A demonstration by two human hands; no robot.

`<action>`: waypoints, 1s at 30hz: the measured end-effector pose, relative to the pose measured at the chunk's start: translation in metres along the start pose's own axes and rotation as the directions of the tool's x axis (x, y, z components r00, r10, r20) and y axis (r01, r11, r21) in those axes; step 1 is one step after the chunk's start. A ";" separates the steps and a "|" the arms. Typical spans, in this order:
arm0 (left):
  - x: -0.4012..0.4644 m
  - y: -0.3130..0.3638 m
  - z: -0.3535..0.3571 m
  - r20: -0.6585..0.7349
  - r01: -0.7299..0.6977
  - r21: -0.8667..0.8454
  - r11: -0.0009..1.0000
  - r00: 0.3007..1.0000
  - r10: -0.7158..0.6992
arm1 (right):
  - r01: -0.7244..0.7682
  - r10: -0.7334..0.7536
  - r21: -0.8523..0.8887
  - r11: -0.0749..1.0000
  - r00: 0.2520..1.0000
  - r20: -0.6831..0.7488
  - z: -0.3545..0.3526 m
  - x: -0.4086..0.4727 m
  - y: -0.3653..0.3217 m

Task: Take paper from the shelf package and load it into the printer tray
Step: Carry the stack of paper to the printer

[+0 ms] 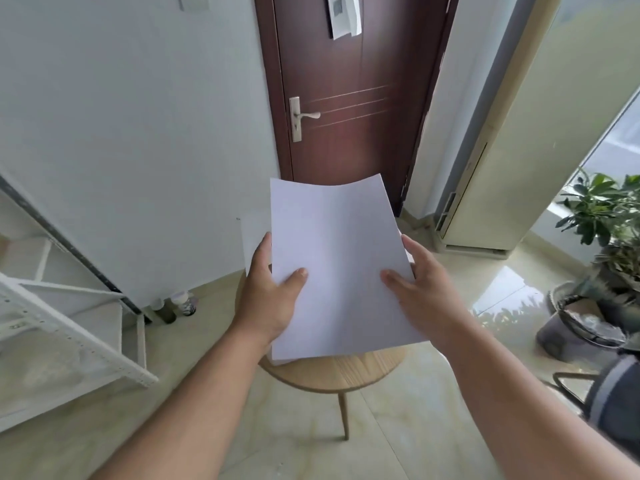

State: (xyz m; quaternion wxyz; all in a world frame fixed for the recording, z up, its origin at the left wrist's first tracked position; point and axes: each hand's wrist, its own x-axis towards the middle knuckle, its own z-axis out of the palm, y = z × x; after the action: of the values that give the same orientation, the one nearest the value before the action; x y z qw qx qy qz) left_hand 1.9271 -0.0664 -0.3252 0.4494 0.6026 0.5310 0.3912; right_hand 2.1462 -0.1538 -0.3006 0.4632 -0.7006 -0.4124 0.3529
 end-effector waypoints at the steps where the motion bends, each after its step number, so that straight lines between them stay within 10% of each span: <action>1: 0.005 -0.001 0.001 -0.005 0.000 0.004 1.000 1.000 0.000 | 0.000 0.000 0.001 1.000 1.000 -0.001 0.001 0.006 0.001; 30: 0.152 -0.057 0.054 -0.020 0.331 0.142 0.933 0.943 -0.332 | -0.123 0.172 -0.270 0.955 0.971 0.167 0.038 0.216 0.051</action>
State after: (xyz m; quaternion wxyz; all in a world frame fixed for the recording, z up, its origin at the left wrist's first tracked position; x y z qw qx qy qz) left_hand 1.9819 0.0792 -0.3965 0.4658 0.5359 0.6507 0.2694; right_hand 2.2148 0.0435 -0.3846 0.2993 -0.7472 -0.4430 0.3948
